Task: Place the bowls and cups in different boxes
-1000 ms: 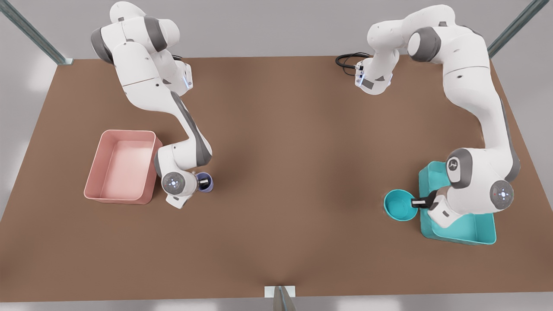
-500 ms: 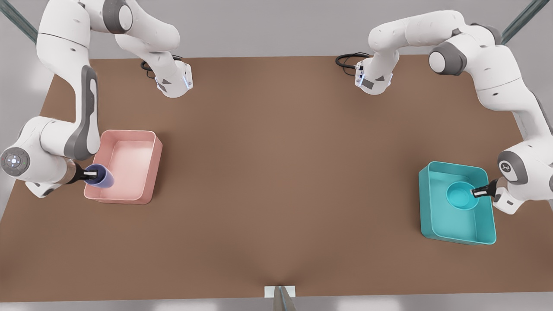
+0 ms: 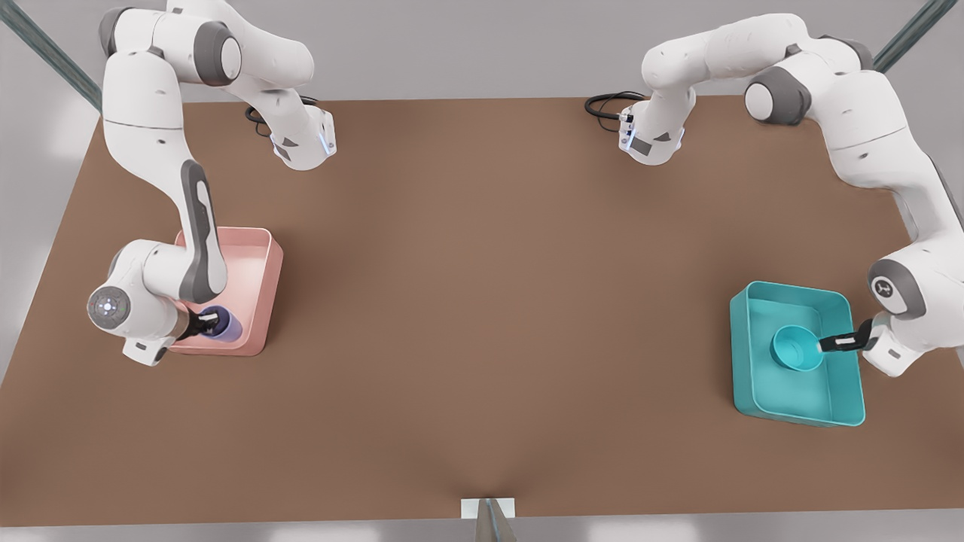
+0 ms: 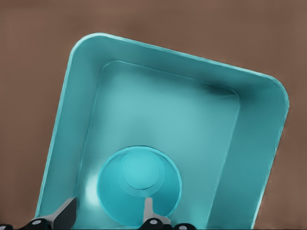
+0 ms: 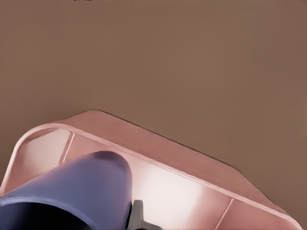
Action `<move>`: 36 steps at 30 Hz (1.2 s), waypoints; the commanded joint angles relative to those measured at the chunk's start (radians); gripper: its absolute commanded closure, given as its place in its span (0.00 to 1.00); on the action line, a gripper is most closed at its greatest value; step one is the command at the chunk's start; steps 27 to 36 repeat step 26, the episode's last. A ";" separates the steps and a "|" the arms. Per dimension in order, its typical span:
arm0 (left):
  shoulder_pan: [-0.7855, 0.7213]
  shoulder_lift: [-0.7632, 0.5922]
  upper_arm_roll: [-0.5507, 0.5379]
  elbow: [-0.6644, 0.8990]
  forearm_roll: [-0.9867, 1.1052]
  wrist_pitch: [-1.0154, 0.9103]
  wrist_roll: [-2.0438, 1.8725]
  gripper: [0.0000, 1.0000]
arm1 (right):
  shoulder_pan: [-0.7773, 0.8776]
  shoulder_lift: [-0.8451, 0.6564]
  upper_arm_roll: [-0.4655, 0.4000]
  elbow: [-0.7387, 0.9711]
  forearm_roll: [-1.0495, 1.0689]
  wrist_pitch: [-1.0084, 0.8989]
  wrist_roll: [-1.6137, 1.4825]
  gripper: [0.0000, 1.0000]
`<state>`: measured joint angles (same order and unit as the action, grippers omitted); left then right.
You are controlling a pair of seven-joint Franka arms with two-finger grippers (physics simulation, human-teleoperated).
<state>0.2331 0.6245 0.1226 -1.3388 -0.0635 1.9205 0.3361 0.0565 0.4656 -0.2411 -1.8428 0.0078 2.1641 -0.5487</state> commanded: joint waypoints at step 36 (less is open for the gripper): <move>-0.291 -0.256 -0.193 0.018 0.019 -0.531 -0.385 0.00 | -0.009 -0.341 0.134 0.462 -0.074 -0.882 0.477 0.00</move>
